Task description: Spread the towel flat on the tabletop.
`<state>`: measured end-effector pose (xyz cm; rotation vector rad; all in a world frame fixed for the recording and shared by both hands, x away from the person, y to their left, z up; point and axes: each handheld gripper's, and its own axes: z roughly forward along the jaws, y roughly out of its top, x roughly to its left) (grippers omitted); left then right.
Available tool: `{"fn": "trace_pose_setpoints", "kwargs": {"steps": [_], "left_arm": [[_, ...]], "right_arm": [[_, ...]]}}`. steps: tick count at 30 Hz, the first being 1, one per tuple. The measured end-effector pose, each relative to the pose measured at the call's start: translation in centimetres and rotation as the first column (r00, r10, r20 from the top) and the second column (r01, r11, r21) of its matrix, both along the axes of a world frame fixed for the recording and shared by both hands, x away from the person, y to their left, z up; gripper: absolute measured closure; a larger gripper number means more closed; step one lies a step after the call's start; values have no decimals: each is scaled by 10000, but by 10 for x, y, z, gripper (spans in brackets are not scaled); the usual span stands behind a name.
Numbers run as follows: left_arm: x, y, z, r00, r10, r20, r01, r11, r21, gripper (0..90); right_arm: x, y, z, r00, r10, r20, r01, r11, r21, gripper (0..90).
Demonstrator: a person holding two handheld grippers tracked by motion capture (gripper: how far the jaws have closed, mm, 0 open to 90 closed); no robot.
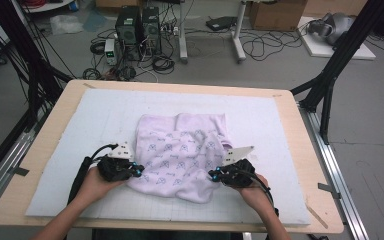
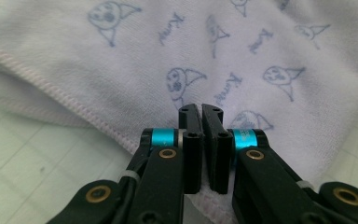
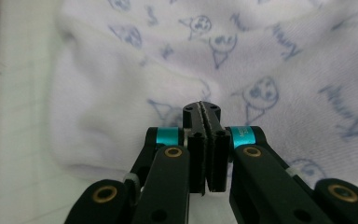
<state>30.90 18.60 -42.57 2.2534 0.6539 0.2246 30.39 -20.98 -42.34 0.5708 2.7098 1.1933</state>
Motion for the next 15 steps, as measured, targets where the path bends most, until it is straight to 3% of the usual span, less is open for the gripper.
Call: {"fn": "trace_pose_setpoints", "kwargs": {"steps": [4,8,13,15], "left_arm": [[-4,20,17,9983,414,401,-403,9988,-288,867],[-3,42,29,9904,1181,718,-1151,9923,-454,868],[-1,55,20,9864,1607,358,-1593,9865,-384,853],[-1,54,16,9879,1536,222,-1527,9876,-365,759]], "right_arm": [[-2,-4,13,9996,-60,284,57,9999,119,886],[-4,-6,16,9988,-247,434,238,9995,207,777],[-10,-1,10,9987,-272,442,260,9993,276,707],[-12,4,6,9993,-83,372,76,9998,201,679]]}}
